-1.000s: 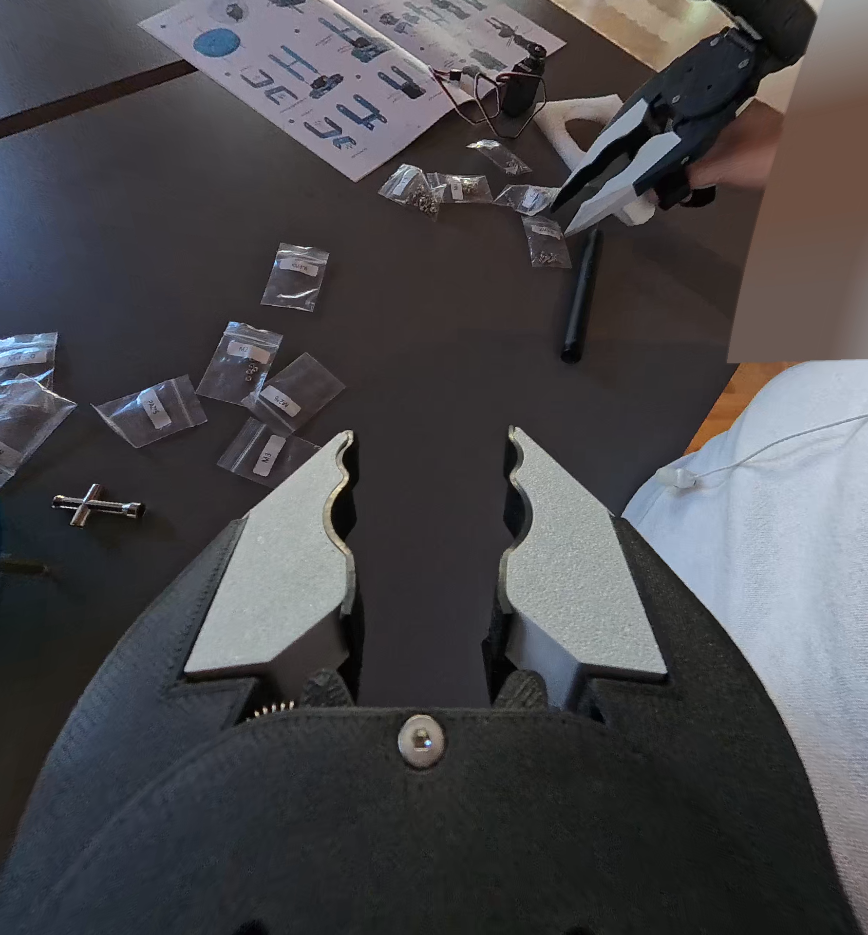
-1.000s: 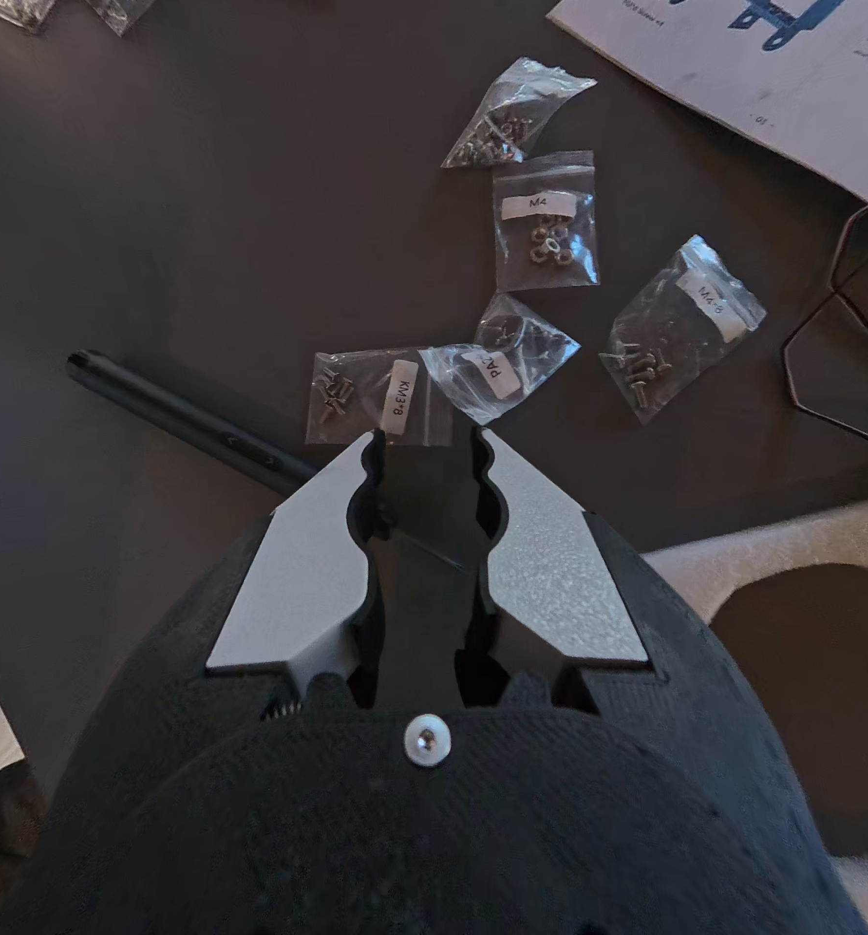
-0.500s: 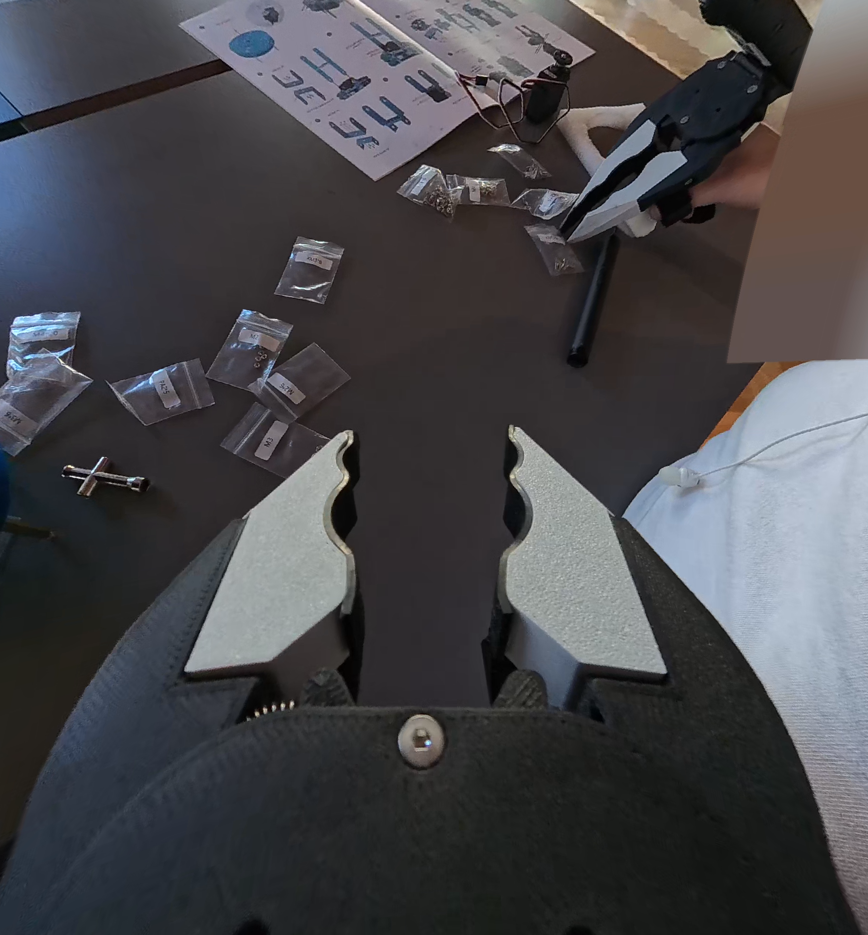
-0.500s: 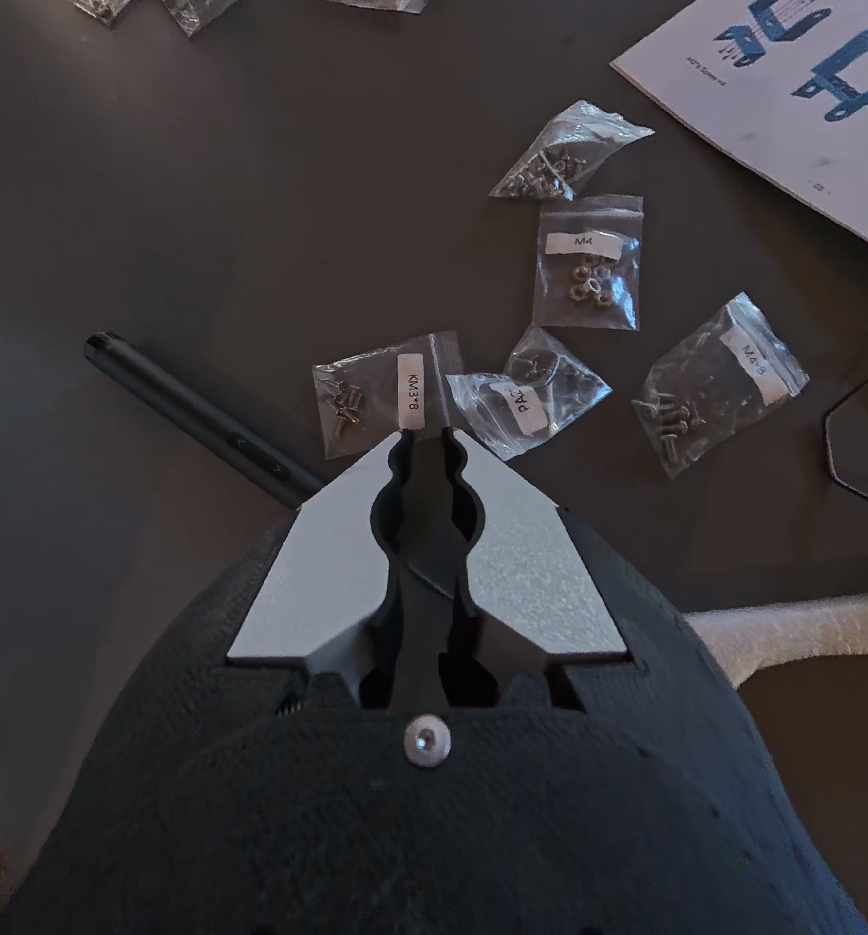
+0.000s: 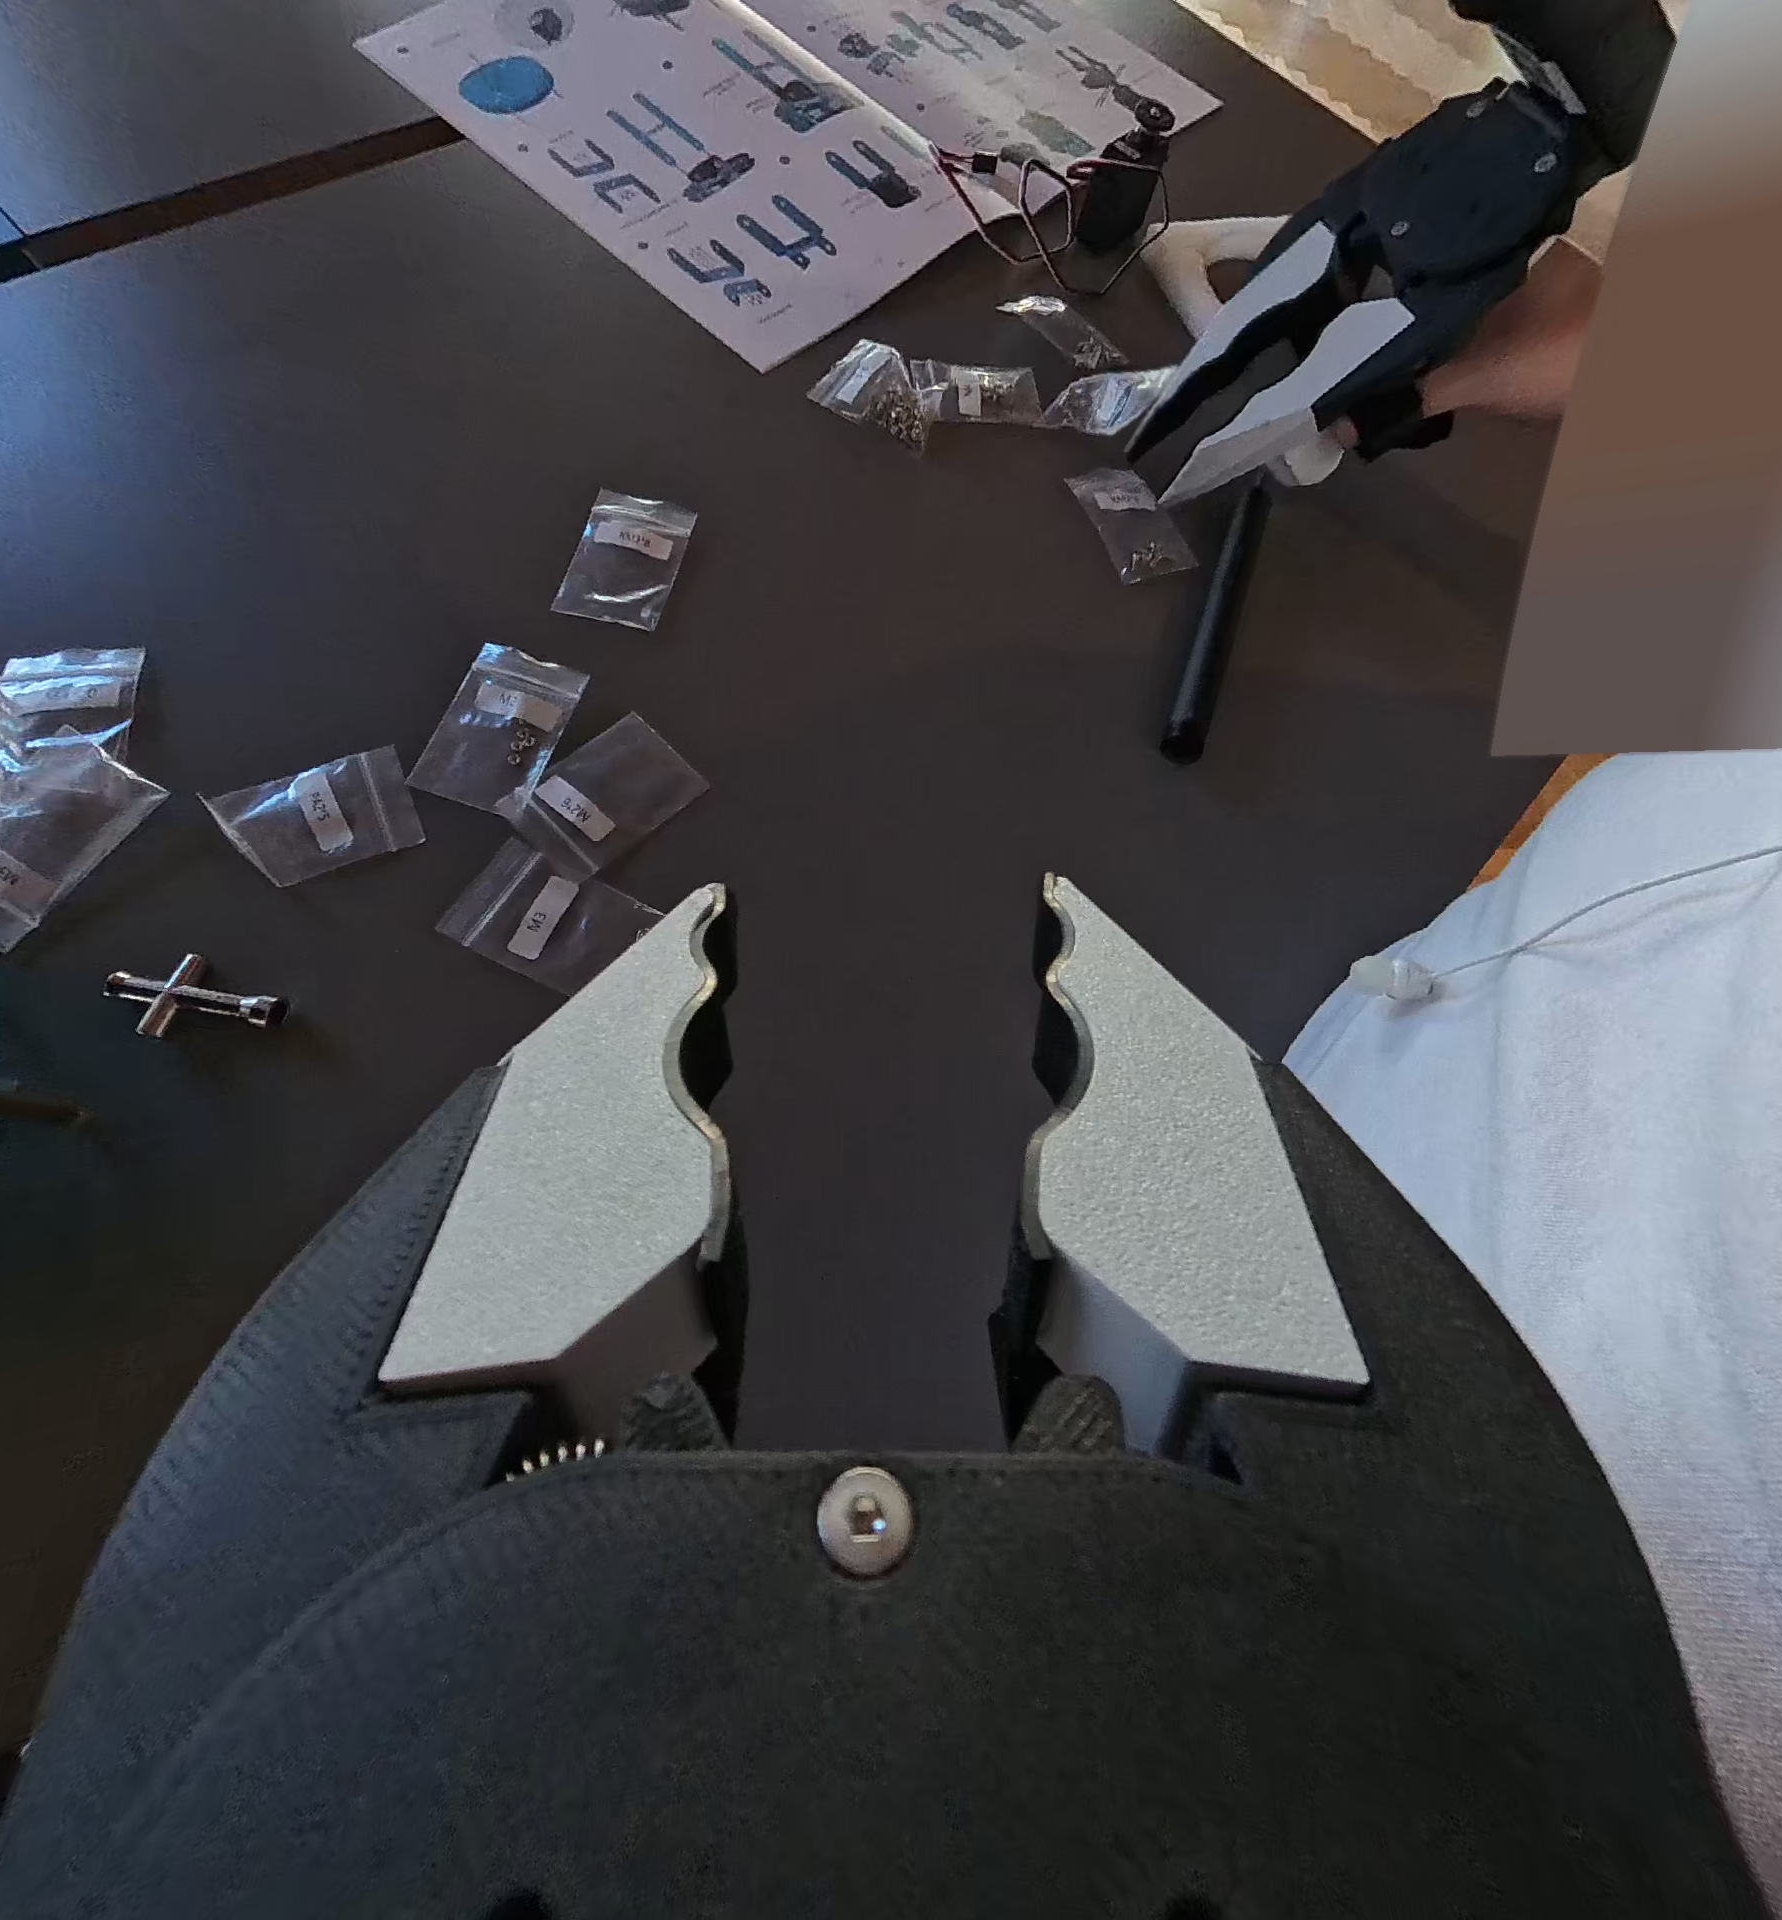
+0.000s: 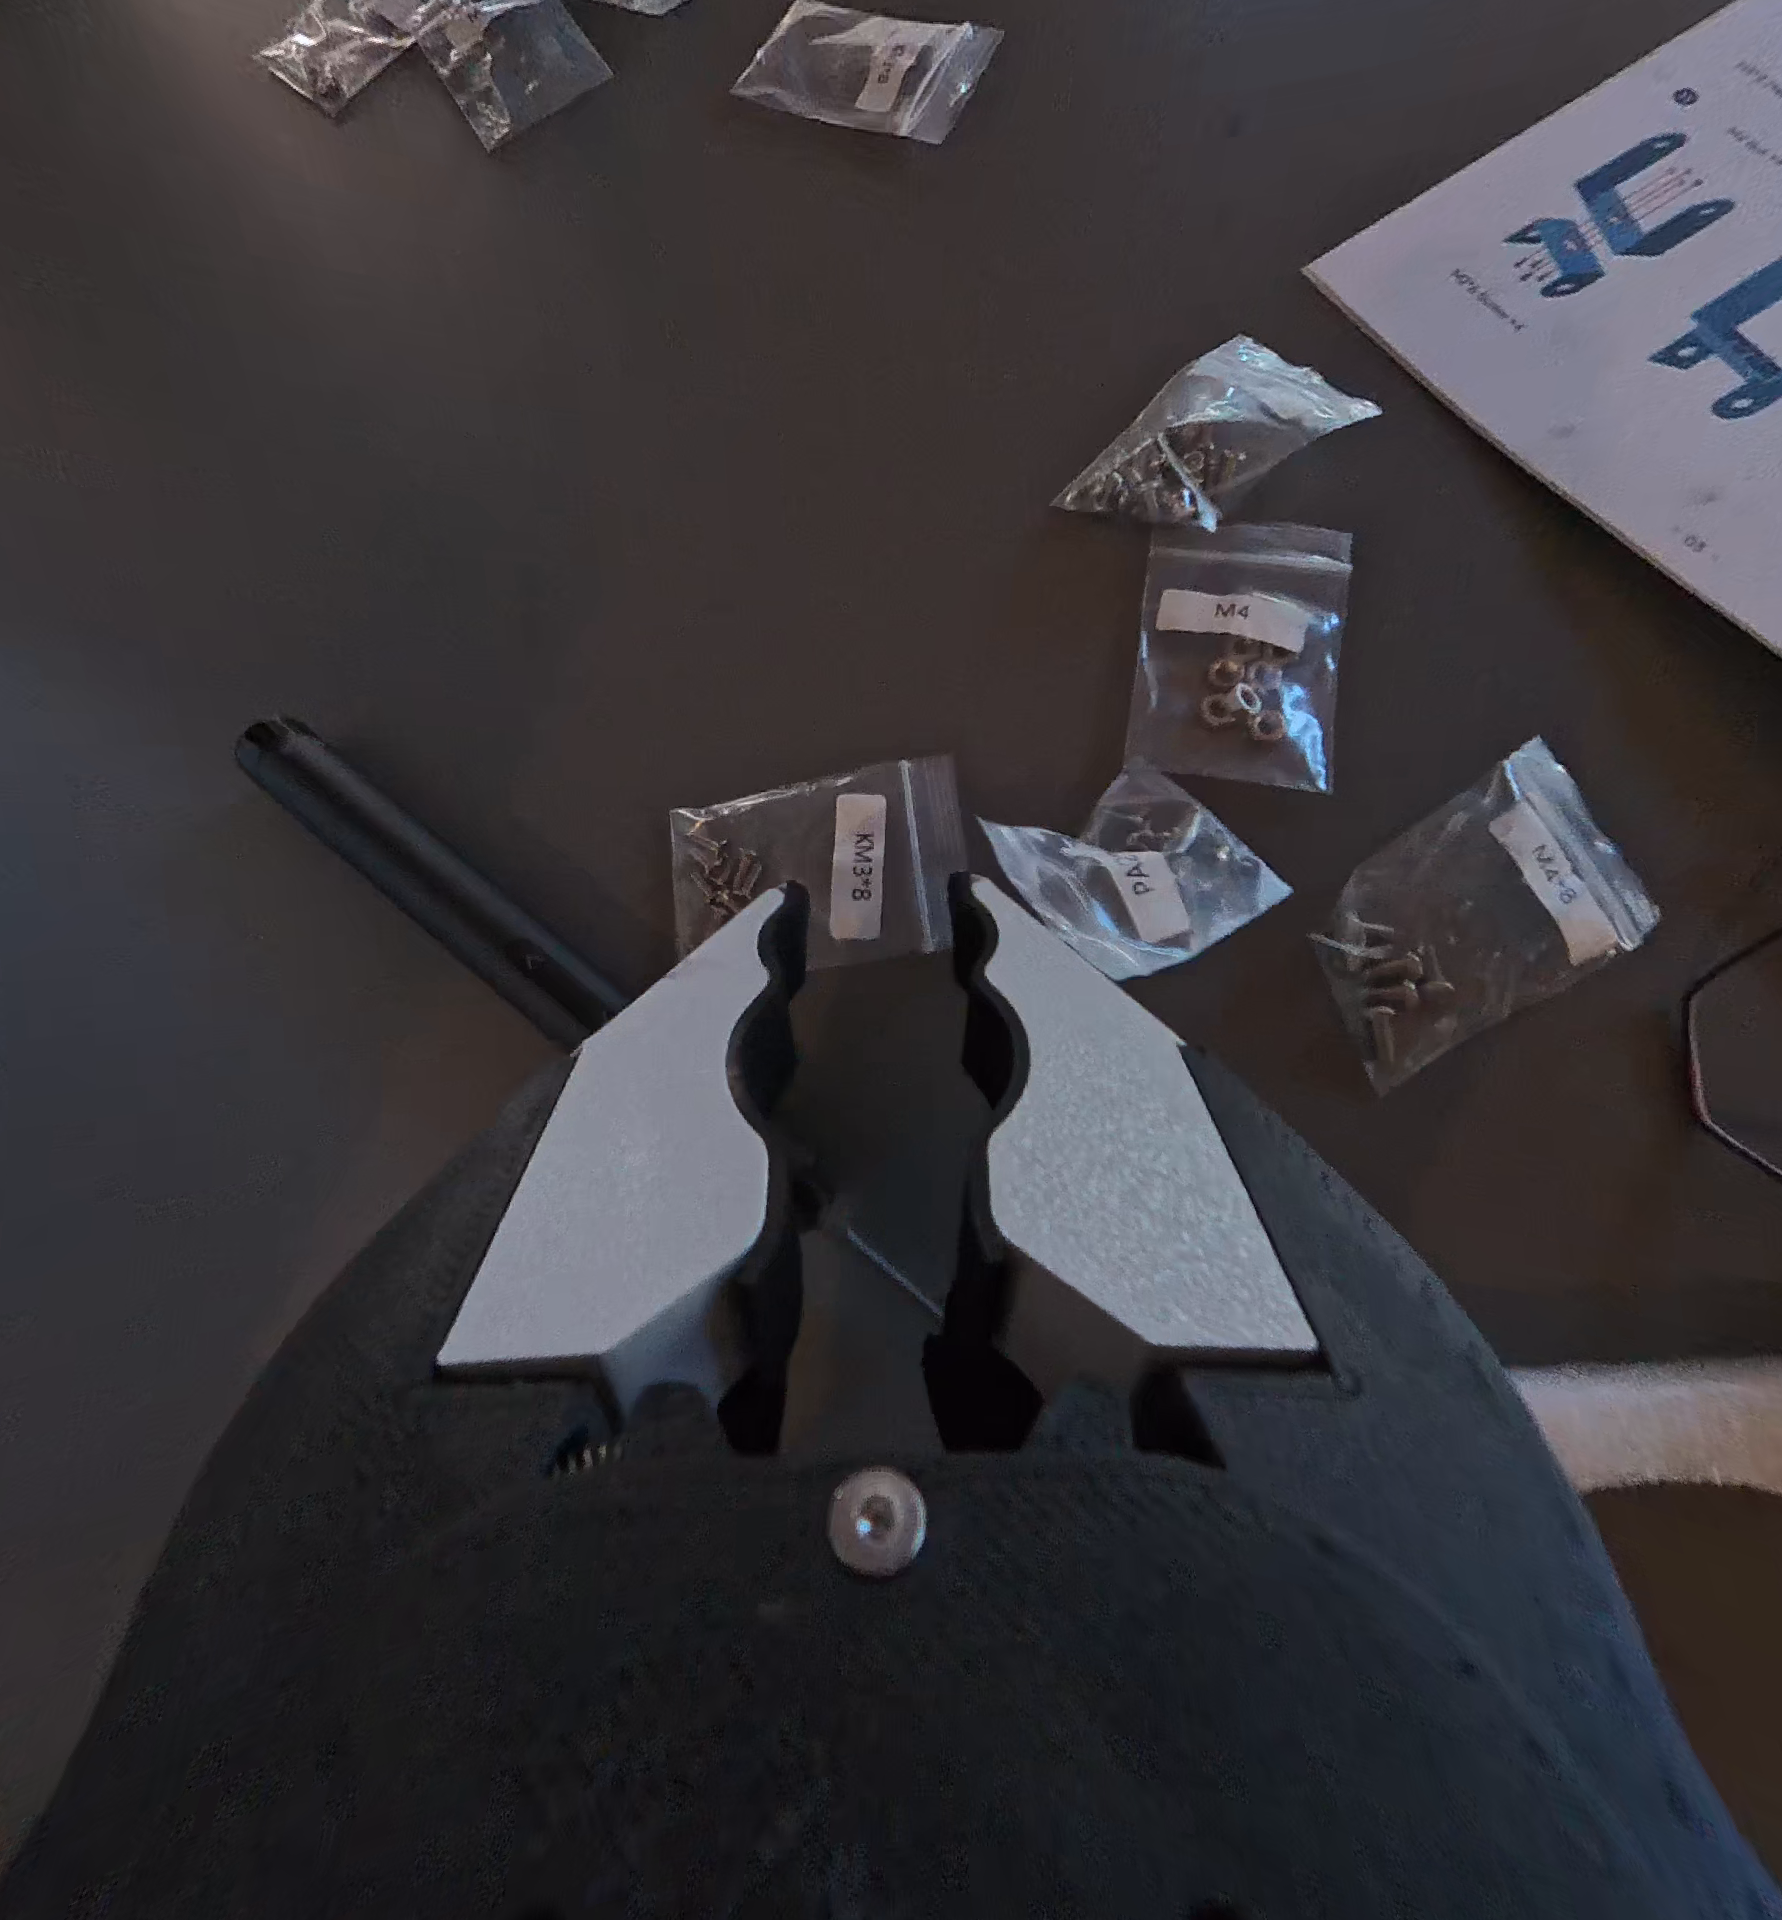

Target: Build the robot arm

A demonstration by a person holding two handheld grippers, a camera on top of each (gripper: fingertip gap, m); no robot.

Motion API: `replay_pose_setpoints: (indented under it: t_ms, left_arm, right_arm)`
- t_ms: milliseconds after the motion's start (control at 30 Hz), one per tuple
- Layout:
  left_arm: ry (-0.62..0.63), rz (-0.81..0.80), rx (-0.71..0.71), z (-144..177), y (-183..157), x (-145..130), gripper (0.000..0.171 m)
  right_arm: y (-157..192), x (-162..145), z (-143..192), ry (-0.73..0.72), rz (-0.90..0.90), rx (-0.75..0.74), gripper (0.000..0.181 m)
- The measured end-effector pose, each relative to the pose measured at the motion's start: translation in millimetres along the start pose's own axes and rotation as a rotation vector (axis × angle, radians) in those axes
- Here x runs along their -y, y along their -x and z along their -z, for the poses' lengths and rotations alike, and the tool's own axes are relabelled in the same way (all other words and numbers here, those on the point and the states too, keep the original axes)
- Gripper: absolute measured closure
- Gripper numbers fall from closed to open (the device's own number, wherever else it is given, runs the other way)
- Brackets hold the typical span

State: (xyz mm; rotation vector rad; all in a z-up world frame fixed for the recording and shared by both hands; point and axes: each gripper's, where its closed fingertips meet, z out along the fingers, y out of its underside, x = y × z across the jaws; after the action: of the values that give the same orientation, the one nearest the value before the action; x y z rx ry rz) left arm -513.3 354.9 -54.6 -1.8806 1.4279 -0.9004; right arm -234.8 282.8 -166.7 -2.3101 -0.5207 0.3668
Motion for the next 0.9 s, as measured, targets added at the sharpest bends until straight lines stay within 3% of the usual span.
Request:
replay_pose_setpoints:
  t_ms: [200, 367, 467, 600, 733, 900]
  left_arm:
    - [-0.003, -0.008, -0.016, -1.7, -0.9, 0.3, 0.115]
    - [-0.003, -0.003, -0.071, -9.4, 0.7, -2.9, 0.116]
    - [-0.011, -0.05, -0.132, -20.1, -1.1, -5.1, 0.116]
    - [-0.039, -0.05, -0.235, -49.4, -5.8, 5.7, 0.12]
    - [-0.134, 0.028, -0.299, -82.4, -26.5, 39.6, 0.124]
    - [-0.147, 0.12, -0.154, -144.8, -51.7, 65.0, 0.121]
  right_arm:
    - [1.3, -1.7, -10.0, 0.045, 0.011, 0.017, 0.145]
    - [4.7, 2.1, -11.3, 0.027, -0.006, 0.036, 0.16]
    - [6.4, 7.5, -11.0, 0.002, 0.037, 0.01, 0.178]
    - [14.0, 11.4, -9.6, 0.018, 0.081, 0.023, 0.181]
    - [22.7, 16.8, 7.0, -0.006, 0.149, 0.079, 0.18]
    - [-7.8, -6.9, 55.7, -0.087, 0.244, 0.008, 0.161]
